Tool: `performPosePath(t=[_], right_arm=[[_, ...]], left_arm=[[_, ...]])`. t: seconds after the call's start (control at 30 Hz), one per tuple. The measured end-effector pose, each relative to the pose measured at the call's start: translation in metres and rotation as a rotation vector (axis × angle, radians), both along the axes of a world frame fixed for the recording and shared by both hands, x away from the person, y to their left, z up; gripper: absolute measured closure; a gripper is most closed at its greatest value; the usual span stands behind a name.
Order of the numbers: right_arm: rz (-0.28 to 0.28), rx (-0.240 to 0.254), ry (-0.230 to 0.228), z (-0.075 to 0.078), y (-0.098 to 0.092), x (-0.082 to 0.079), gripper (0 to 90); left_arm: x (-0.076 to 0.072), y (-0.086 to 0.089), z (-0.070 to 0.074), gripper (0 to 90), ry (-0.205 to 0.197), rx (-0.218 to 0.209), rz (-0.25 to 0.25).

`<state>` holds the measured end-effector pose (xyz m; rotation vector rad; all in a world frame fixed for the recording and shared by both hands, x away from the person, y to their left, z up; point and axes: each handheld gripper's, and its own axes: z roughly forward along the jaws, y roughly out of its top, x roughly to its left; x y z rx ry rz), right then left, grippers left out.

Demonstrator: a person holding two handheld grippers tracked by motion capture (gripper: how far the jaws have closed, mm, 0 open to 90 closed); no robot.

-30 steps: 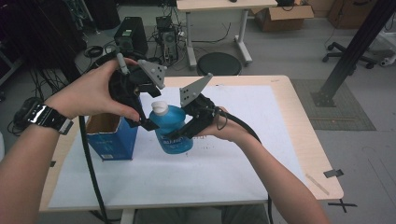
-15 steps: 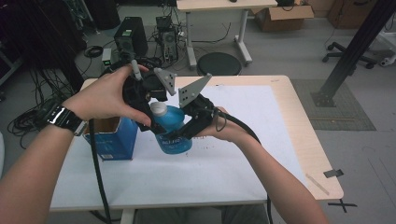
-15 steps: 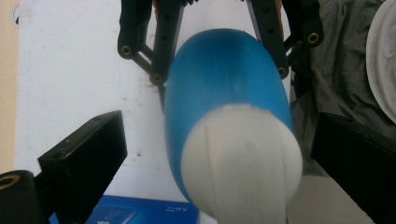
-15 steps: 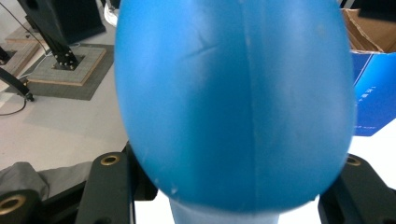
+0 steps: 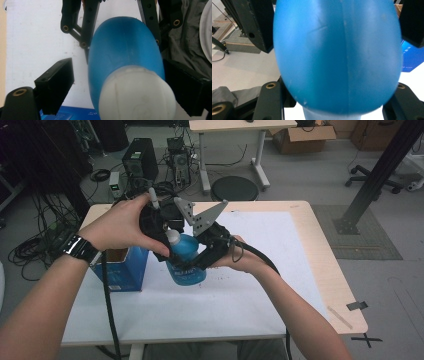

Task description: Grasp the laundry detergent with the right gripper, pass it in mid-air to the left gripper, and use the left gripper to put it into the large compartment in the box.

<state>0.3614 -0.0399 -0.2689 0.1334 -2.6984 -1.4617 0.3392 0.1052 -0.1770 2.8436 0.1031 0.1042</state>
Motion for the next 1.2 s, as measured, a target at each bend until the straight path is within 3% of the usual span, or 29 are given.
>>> performPosePath(t=[0.53,1.2], right_arm=[[-0.002,0.005,0.007,0.0008,-0.0039,0.0013,42.3],[-0.009,0.002,0.0,0.0003,-0.0041,0.0017,42.2]], left_arm=[[-0.001,-0.0057,-0.0022,26.7,-0.004,0.016,-0.023],[-0.0007,-0.0068,-0.0024,35.3,-0.006,0.027,-0.024]])
